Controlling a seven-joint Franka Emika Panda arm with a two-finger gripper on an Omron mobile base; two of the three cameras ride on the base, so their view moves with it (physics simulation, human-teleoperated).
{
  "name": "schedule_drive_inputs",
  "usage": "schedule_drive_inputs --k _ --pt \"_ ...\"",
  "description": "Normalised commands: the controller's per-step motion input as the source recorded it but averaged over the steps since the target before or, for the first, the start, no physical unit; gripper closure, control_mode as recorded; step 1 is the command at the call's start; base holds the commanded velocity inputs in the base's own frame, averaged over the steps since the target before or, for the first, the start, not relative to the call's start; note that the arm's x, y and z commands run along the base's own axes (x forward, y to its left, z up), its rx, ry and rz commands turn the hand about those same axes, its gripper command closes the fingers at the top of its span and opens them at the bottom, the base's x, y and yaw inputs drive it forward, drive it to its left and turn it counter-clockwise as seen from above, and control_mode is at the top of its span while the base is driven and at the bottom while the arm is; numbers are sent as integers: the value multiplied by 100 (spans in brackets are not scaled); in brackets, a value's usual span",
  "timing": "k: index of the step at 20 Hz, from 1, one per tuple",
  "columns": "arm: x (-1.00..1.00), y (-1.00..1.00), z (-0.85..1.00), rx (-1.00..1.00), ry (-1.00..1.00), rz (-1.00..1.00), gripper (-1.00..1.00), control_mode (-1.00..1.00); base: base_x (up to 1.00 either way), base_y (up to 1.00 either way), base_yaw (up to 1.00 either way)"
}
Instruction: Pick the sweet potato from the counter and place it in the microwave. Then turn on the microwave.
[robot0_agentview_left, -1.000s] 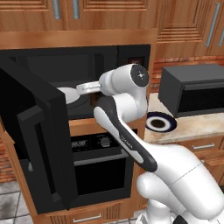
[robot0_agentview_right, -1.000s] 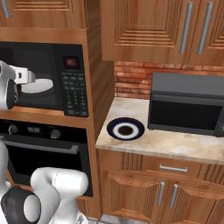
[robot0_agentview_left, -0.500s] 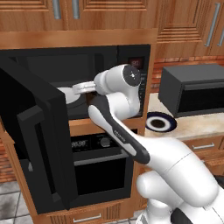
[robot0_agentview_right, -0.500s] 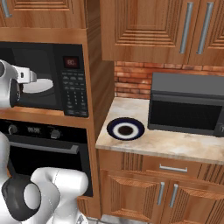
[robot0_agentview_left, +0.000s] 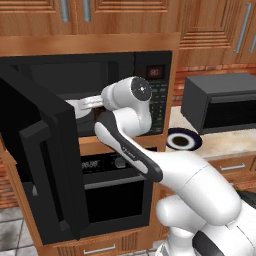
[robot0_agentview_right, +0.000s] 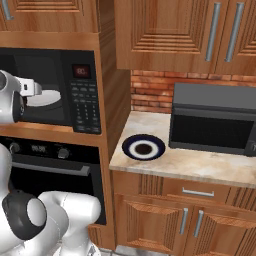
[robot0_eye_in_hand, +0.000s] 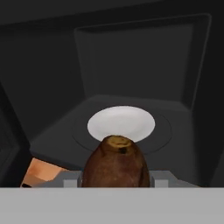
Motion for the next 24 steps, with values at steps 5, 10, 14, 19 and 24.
schedule_drive_inputs --k 5,10,14,19,24 --pt "18 10 -5 0 0 0 100 -100 0 0 0" --pt "18 6 0 0 0 0 100 -100 0 0 0" --pt "17 7 -1 0 0 0 100 -100 0 0 0" --pt "16 9 -1 0 0 0 100 -100 0 0 0" --pt "17 10 -5 0 0 0 100 -100 0 0 0"
